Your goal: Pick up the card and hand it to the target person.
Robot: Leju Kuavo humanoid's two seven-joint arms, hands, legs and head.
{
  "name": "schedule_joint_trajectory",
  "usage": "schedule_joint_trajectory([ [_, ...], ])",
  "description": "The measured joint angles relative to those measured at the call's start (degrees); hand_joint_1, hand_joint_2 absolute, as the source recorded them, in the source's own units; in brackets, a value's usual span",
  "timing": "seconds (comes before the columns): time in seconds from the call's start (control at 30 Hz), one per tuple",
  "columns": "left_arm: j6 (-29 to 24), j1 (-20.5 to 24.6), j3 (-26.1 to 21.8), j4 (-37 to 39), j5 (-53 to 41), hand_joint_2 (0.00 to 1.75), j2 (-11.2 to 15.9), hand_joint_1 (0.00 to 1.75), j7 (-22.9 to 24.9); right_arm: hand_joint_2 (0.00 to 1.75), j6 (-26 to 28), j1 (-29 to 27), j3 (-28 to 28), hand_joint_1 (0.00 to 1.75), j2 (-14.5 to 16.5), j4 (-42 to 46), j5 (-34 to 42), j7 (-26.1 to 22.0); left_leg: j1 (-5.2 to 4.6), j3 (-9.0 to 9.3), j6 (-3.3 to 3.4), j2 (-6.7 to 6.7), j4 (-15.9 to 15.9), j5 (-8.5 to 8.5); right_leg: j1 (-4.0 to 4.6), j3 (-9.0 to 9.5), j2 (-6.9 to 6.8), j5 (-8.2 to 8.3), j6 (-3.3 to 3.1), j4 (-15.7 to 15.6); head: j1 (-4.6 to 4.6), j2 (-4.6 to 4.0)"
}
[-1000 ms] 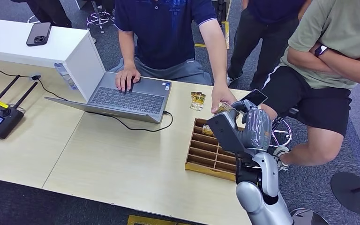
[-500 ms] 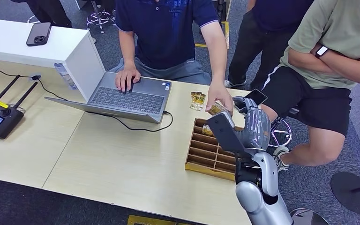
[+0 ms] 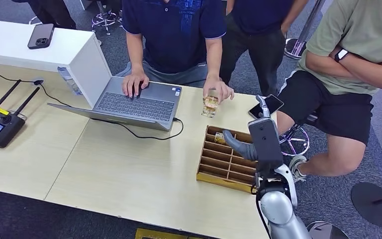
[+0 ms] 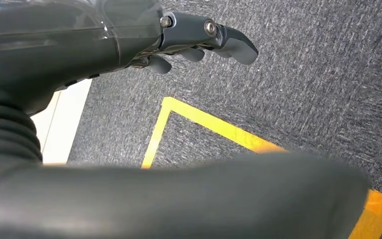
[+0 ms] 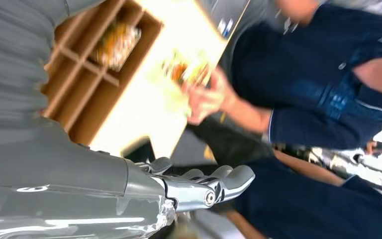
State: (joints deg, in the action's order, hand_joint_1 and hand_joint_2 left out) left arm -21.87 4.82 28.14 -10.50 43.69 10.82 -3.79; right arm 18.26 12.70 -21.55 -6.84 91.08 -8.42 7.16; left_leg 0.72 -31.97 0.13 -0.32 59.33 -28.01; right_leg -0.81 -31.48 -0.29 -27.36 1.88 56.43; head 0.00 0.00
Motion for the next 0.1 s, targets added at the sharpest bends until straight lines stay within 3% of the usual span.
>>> schedule_joint_trajectory([
  [0.1,0.1,0.0,0.0,0.0,-0.1,0.0,0.2,0.0,-0.1,1.75,-0.6,-1.7,0.1,0.0,-1.6,0.1,5.8,-1.3,-0.01,0.0,0.01,0.0,0.0,0.01,-0.01,0.0,0.0,0.01,0.0,0.0,0.0,0.0],
])
